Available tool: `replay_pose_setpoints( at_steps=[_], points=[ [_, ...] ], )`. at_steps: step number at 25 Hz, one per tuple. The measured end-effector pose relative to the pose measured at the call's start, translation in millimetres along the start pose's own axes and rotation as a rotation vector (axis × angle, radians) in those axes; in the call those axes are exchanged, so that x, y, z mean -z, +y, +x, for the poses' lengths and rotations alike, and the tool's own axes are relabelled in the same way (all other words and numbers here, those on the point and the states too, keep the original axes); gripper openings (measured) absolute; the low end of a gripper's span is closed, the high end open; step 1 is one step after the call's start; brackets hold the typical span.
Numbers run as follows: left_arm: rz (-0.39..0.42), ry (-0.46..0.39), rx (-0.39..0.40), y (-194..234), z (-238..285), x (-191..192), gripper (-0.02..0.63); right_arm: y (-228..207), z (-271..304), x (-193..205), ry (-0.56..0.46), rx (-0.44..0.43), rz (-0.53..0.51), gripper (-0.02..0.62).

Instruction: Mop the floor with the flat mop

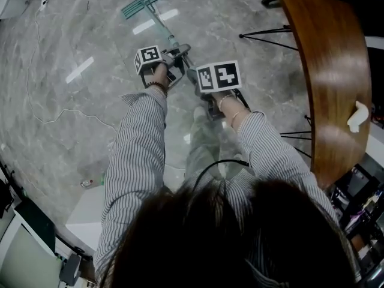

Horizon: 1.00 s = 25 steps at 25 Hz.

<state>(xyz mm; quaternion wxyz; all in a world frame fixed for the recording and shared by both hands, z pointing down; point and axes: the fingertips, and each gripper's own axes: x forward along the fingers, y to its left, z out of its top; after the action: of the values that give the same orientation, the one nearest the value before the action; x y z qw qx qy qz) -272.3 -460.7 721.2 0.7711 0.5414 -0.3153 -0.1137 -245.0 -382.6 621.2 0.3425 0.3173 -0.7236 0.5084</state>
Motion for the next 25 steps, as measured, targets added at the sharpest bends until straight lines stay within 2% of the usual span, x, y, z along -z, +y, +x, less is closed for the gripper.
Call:
replay_pose_setpoints(
  at_steps=[3,9,15,20,25],
  points=[
    [-0.031,-0.035,0.016,-2,-4,-2,0.166,5,-1,-1,0.005,0.008,0.003,0.129],
    [-0.053,-0.057,0.028,4,-12,19,0.162,8,-7,22,0.023,-0.002,0.018,0.129],
    [-0.119,-0.135,0.056,4,-23,57,0.155,12,-30,54,0.037,-0.015,0.039,0.13],
    [-0.114,-0.128,0.045,15,-24,132,0.155,-2,-69,116,0.049,-0.019,0.03,0.13],
    [-0.097,-0.103,0.015,34,-23,228,0.156,-23,-110,200,0.064,-0.023,0.008,0.132]
  ],
)
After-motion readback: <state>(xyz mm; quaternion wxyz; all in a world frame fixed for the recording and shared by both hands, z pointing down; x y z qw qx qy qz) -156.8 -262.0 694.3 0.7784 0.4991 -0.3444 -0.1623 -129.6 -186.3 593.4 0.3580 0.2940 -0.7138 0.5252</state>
